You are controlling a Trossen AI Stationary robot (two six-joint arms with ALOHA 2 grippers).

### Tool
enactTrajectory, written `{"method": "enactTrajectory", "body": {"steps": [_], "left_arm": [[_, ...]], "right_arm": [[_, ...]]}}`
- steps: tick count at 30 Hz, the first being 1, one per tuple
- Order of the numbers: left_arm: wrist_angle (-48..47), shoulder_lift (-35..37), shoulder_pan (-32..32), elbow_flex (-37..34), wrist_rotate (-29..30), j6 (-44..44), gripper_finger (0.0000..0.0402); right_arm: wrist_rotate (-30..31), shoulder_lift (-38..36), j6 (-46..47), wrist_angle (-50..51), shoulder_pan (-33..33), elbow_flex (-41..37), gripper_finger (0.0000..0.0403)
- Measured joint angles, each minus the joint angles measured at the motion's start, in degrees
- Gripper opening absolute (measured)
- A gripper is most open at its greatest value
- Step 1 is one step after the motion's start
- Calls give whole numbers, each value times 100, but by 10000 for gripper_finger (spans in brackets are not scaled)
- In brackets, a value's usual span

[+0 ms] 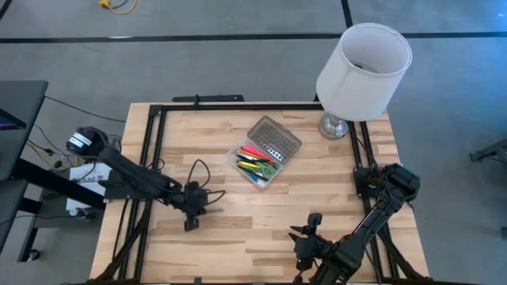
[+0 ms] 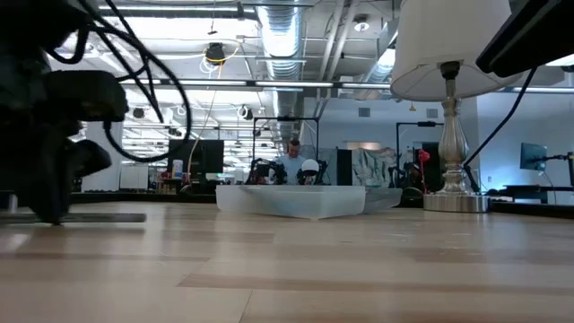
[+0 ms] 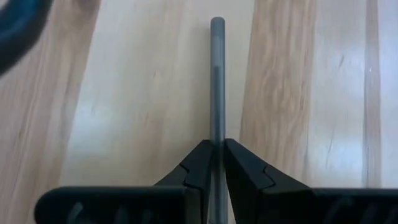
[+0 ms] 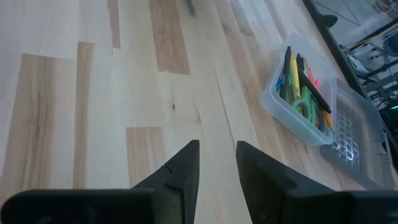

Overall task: Pick & place school supplies into a supply box
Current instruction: Put the gray pen into the black supply box

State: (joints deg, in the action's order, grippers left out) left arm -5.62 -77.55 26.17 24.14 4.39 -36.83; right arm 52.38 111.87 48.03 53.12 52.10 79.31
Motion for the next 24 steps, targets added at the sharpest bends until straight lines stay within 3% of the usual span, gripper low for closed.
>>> {"method": "enactTrajectory", "body": {"steps": [12, 24], "left_arm": [[-463, -1209, -164, 1127, 282, 1167, 32], [-1250, -1480, -179, 2069, 1169, 1939, 31]], "right_arm": [[-1, 0, 0, -2, 0, 0, 102], [-2, 0, 1, 5, 0, 0, 102]]}}
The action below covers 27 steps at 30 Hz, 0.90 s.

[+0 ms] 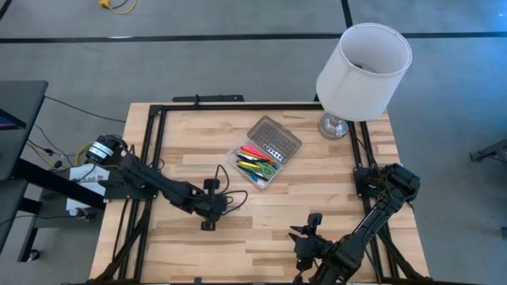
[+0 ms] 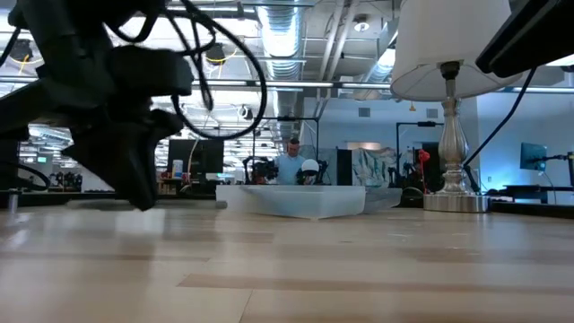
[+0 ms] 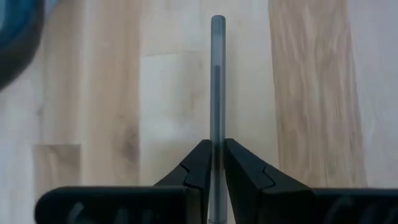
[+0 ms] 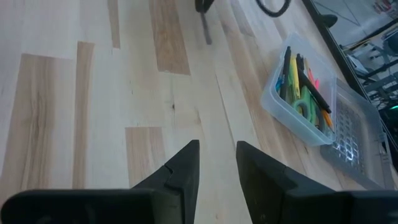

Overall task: Pick & place school supplies into a supply box
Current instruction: Put the gray pen into the black supply box

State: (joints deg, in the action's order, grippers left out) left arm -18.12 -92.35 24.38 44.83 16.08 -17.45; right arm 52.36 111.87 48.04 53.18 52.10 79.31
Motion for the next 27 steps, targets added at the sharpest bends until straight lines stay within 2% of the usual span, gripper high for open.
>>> {"method": "enactTrajectory", "body": {"steps": [4, 8, 15, 21, 27], "left_arm": [[-104, 4, 4, 88, 277, 190, 31], [-67, 10, 11, 225, 828, 617, 31], [506, 23, -100, 414, 2188, 2201, 31], [1319, 26, -690, 415, 2265, 3606, 31], [1922, 27, -1464, 414, 1896, 4669, 31]], "right_arm": [[0, 0, -1, 9, 2, -1, 102], [0, 0, -1, 10, 2, -2, 102], [0, 0, -4, 11, 2, -2, 102], [0, 0, -4, 10, 2, -2, 102], [0, 0, -4, 10, 2, -2, 102]]}}
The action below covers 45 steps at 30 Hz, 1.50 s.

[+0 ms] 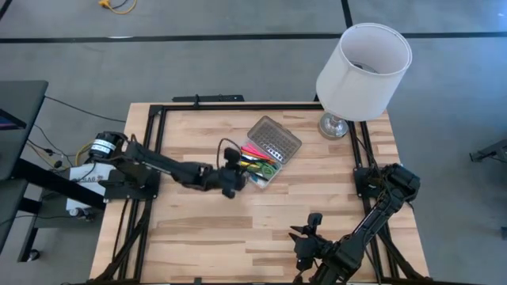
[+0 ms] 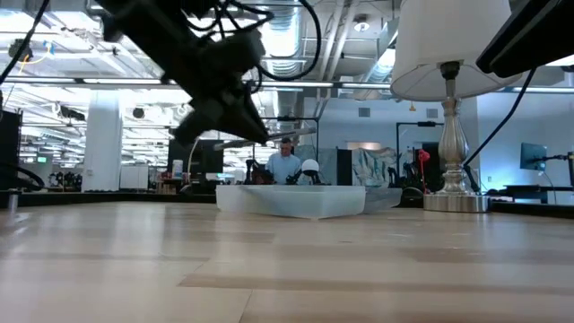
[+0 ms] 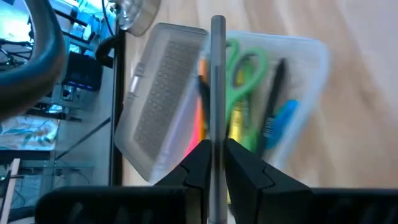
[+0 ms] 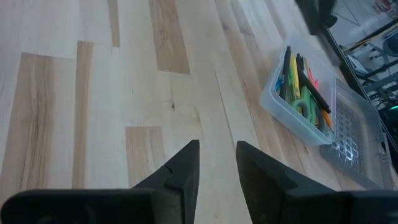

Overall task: Pick & place school supplies into a supply box
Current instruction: Put the gray pen into the black supply box, then move the black supply box from the top of the table to the bottom of the table

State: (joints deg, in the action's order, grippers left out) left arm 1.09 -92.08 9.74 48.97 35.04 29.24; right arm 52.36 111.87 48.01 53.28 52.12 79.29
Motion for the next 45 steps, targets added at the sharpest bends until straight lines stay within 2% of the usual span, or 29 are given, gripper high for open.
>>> {"method": "enactTrajectory", "body": {"steps": [5, 11, 16, 26, 30, 39, 45], "left_arm": [[344, 5, -608, 2, -628, 464, 31], [357, 5, -1231, 2, -1300, 445, 31], [448, 7, -1480, 2, -1697, 444, 34], [753, 11, -1593, 2, -1827, 632, 79], [770, 11, -1560, 2, -1627, 283, 92], [413, 11, -1459, 2, -1825, -75, 86], [392, -106, -1639, 4, -1954, -534, 78]], "right_arm": [[0, 0, 0, 0, 0, 0, 102], [0, 0, -1, 0, 0, 0, 102], [0, 0, -7, 0, 0, -2, 102], [0, -2, -2, -100, -29, -297, 102], [20, -2, -4, -105, -50, -354, 102], [44, -2, -2, -143, -52, -426, 102], [45, -2, -3, -173, -52, -426, 102]]}}
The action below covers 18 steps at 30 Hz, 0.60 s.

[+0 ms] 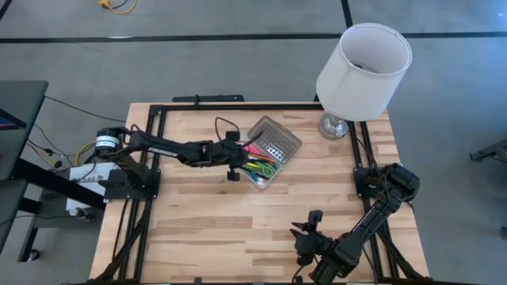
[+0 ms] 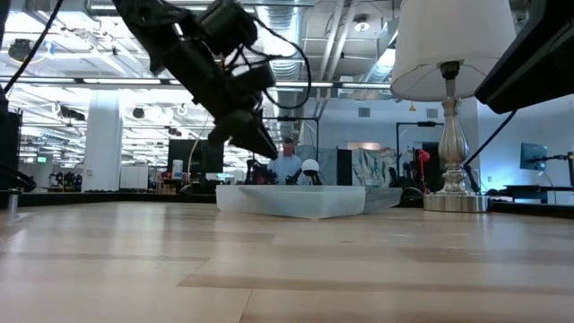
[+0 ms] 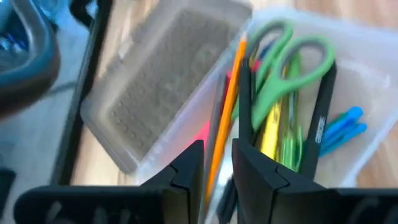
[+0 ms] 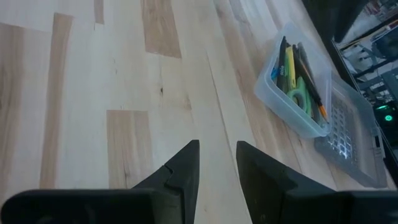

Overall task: Pick & place school supplies into a supply box
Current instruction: Move the black supply box from the top of the table to the bottom of the table

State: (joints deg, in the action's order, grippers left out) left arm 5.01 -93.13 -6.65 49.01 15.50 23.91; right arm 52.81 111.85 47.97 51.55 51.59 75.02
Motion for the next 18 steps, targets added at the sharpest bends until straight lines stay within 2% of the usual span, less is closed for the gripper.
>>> {"method": "enactTrajectory", "body": {"steps": [5, 11, 18], "left_arm": [[389, -559, -218, 97, -20, -296, 77], [445, -1225, -328, 614, 34, -302, 77], [-96, -1750, -565, 1230, -4, -388, 77]], "right_arm": [[-1, 0, -86, -83, -70, 0, 102], [-25, 0, -150, -106, -75, 2, 102], [-32, 0, -145, -131, -59, -21, 102]]}}
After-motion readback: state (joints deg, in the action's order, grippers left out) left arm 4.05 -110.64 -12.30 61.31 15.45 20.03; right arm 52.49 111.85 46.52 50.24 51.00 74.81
